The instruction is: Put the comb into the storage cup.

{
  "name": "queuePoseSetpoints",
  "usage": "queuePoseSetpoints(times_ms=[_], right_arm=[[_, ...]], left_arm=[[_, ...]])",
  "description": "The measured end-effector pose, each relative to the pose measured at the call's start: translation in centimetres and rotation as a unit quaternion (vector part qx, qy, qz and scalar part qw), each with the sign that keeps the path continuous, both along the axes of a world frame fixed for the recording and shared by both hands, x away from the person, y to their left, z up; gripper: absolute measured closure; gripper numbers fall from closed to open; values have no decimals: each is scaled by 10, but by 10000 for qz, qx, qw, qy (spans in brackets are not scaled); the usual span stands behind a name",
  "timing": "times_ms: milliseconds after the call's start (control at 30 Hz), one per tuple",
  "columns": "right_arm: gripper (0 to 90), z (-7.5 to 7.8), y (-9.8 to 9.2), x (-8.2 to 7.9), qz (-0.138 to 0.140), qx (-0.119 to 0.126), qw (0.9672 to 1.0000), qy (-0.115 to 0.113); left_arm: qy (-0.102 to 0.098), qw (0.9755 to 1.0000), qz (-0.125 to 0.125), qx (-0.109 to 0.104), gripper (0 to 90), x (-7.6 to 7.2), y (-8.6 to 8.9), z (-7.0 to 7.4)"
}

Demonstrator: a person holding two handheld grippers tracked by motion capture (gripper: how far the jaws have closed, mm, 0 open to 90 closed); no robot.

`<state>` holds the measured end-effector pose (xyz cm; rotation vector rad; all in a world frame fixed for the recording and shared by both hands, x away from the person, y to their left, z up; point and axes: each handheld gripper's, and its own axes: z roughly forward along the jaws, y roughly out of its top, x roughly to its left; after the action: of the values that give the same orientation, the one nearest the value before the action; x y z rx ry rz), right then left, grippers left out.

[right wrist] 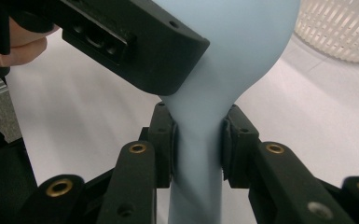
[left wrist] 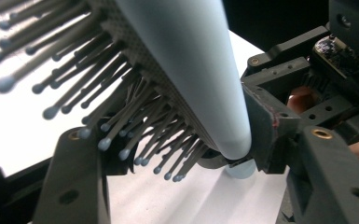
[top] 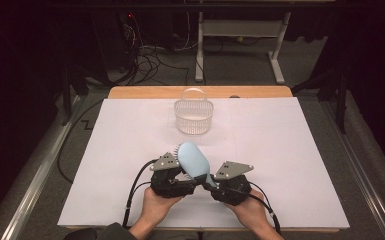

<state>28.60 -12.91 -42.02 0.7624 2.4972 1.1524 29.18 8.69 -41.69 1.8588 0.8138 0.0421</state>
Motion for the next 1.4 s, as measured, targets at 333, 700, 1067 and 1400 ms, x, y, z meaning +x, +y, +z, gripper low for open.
queuePoseSetpoints(times_ms=[333, 700, 1067, 1400], right_arm=[[703, 1, 1, 1, 49, 67, 10000, -6], [695, 2, -1, 1, 89, 168, 9998, 11], [613, 1, -2, 1, 101, 244, 9996, -51], [540, 1, -3, 2, 109, 313, 9994, -69]], left_arm=[[-15, 9999, -48, -123, 496, -1, 2, 2], [-60, 9998, -79, -170, 513, -3, 2, 4], [-98, 9997, -85, -187, 521, -4, 3, 6], [-143, 9996, -21, -231, 526, -4, 5, 7]])
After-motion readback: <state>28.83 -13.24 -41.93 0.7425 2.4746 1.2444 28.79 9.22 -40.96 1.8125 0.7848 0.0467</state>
